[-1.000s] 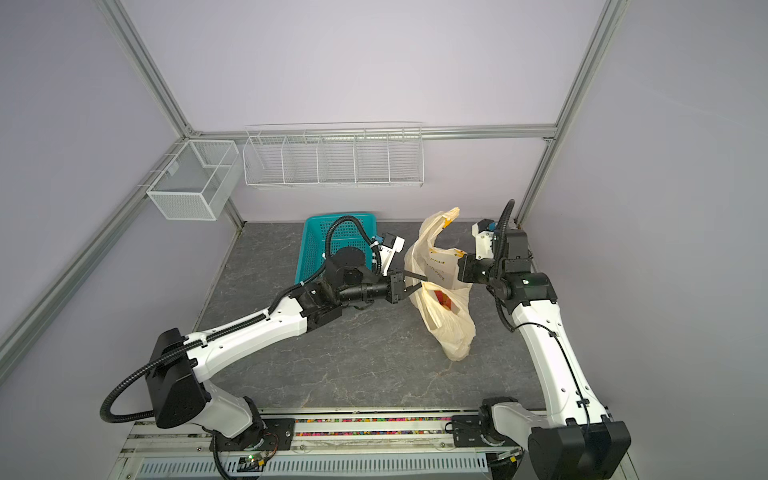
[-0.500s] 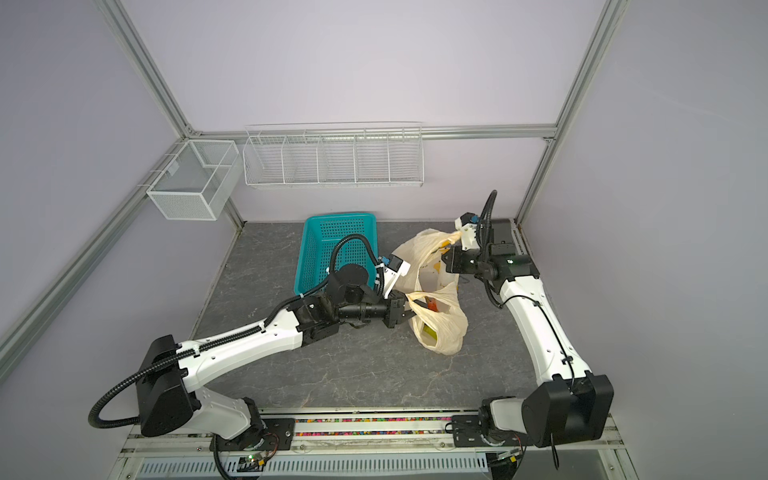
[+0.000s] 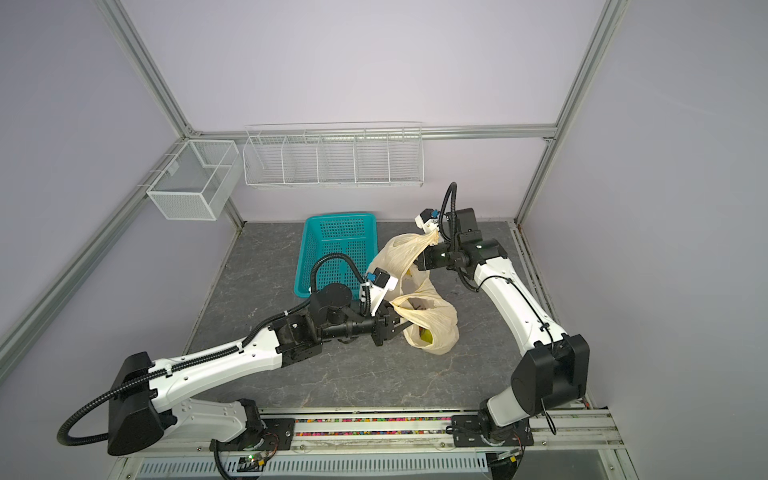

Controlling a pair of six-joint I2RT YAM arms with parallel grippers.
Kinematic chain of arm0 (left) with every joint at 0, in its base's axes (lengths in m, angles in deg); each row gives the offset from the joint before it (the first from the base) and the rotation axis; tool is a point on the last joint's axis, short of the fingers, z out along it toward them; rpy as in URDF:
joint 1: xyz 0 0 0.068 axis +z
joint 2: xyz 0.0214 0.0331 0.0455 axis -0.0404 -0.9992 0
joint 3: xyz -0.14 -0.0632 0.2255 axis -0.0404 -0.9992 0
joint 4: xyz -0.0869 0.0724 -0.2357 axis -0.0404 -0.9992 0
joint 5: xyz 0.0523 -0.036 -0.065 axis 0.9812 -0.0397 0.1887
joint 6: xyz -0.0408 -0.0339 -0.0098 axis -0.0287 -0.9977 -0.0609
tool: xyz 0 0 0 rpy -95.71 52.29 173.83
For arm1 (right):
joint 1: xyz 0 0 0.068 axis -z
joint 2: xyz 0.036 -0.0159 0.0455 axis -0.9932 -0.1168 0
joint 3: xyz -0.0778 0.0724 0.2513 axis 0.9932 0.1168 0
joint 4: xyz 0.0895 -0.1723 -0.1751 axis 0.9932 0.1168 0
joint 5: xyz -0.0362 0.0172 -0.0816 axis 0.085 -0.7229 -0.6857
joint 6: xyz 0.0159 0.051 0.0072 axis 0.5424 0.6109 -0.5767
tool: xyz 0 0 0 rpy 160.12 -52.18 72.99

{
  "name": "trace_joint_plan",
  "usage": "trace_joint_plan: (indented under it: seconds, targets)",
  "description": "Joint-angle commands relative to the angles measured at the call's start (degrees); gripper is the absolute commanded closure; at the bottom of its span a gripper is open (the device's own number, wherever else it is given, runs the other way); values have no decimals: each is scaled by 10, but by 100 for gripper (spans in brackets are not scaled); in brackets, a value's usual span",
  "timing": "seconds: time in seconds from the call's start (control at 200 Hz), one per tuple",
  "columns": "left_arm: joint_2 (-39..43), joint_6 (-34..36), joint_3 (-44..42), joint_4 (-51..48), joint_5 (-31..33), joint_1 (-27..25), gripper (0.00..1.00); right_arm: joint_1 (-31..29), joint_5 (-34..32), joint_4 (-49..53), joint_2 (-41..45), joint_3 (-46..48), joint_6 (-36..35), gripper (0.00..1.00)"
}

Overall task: Place the fake fruits into the plastic bag and tie a complex knot
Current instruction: 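Raise both grippers holding the bag handles upward above the bag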

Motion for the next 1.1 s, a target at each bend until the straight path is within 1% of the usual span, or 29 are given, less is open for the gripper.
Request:
trace_joint_plan:
  seconds: [0.0,0.15,0.255,0.355,0.43,0.49,0.59,0.74,0.81,0.9,0.95,1.0,1.04,1.095]
  targets:
    - [35,86,-2,-81,77,1,63,-16,36,30,-20,-25,-49,92]
    - [108,177,-2,-195,179,6,49,-29,55,46,-36,-39,-78,93]
    - [160,217,2,-262,229,11,46,-32,65,51,-45,-50,-94,93]
    - [211,239,1,-302,282,23,41,-35,78,69,-61,-70,-116,93]
    - [241,237,5,-307,314,38,38,-40,80,91,-71,-85,-135,93]
    - [259,235,12,-296,299,56,35,-42,80,97,-74,-88,-144,93]
    - [263,255,37,-261,237,73,27,-42,76,96,-74,-89,-148,93]
    - [201,321,122,-273,184,74,21,-43,69,98,-74,-92,-148,93]
    - [169,352,149,-287,159,74,20,-43,67,100,-74,-93,-149,93]
    - [139,374,172,-297,127,75,19,-43,64,101,-72,-93,-150,93]
    - [128,380,185,-303,127,75,19,-42,59,100,-72,-93,-149,93]
    - [126,381,194,-308,146,75,19,-40,48,98,-72,-93,-140,93]
    - [131,382,198,-311,168,75,19,-37,43,98,-75,-96,-134,93]
    - [149,393,194,-313,180,75,19,-35,40,100,-78,-99,-131,93]
